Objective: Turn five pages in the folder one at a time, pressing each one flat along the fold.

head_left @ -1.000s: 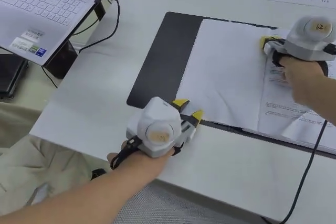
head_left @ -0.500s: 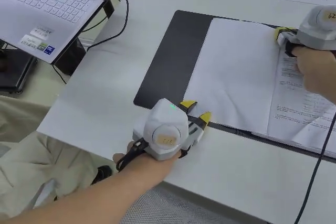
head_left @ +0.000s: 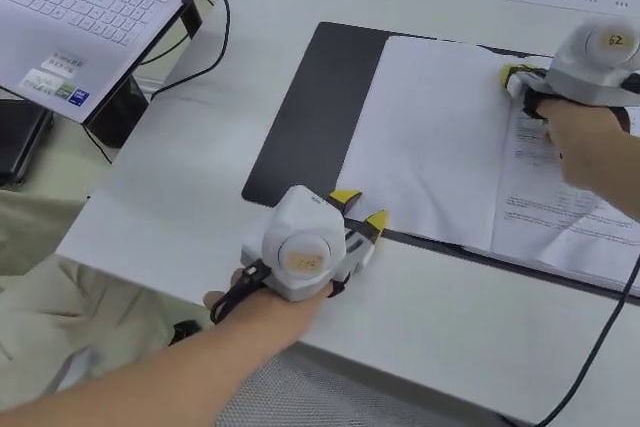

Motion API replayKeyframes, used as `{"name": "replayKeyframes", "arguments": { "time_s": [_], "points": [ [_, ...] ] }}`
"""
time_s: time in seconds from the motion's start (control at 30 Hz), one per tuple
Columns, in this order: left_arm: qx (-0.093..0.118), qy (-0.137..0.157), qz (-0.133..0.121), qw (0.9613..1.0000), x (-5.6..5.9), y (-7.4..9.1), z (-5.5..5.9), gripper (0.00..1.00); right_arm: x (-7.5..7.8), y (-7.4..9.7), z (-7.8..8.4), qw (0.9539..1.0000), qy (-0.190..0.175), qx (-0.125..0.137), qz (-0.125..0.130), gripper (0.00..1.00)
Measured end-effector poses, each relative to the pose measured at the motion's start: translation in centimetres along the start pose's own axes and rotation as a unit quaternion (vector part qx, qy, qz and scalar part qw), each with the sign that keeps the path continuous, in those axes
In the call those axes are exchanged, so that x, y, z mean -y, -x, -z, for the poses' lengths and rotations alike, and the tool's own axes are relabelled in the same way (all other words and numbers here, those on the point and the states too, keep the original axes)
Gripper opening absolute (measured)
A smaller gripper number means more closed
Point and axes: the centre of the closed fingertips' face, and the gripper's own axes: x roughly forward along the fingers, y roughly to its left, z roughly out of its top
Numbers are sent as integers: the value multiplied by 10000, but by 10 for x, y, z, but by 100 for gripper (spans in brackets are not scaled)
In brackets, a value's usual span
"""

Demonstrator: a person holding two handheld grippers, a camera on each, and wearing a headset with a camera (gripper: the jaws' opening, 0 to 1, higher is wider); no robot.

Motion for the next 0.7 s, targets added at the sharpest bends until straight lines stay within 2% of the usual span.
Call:
{"name": "replayKeyframes", "arguments": {
  "time_s": [0.2,0.27,0.33,0.37,0.43,0.7],
  "points": [
    [-4,-20,20,10000,0,0,0,20,-6,14,9,10000,-30,-11,-34,0],
    [-4,-12,21,10000,0,0,0,20,-4,15,9,10000,-20,-23,-51,0],
    [-3,-25,23,10000,0,0,0,20,-9,20,13,10000,-11,-33,-75,0],
    [0,-15,22,10000,0,0,0,20,-17,30,15,9999,2,-40,-96,0],
    [0,-23,21,10000,0,0,0,20,-23,38,17,9999,13,-43,-121,0],
    [2,-21,24,10000,1,0,0,20,-34,58,24,9998,-14,-81,-181,0]
  ]
}}
